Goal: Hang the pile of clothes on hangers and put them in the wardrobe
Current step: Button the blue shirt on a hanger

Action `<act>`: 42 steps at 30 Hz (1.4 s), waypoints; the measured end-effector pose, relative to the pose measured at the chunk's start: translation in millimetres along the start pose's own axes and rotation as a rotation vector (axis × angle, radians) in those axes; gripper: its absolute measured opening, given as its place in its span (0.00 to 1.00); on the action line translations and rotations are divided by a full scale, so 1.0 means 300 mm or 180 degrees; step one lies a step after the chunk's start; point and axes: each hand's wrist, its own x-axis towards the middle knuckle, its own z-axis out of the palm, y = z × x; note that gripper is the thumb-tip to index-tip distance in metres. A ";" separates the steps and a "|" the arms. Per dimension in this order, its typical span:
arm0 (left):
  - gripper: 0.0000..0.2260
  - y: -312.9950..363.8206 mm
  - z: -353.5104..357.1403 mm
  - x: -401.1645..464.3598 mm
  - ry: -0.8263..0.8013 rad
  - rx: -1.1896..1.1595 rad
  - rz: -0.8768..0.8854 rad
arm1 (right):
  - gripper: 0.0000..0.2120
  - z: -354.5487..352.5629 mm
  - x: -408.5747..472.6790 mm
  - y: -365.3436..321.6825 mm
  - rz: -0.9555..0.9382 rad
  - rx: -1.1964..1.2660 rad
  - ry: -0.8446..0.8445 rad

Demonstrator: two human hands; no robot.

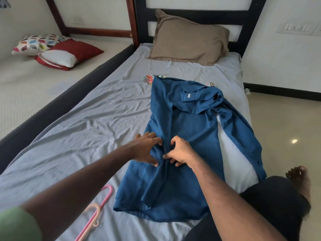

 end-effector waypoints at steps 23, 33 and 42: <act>0.21 0.314 0.387 -0.530 0.1998 -0.0706 -0.0724 | 0.20 0.145 -0.174 0.154 -0.0306 0.1149 0.0387; 0.21 0.368 0.349 -0.495 0.1200 -0.0830 -0.0228 | 0.23 0.123 -0.215 0.168 -0.0306 0.0697 0.0488; 0.21 0.139 0.122 -0.233 0.1295 -0.1074 0.0196 | 0.20 0.006 -0.137 0.152 -0.0398 -0.0073 0.0816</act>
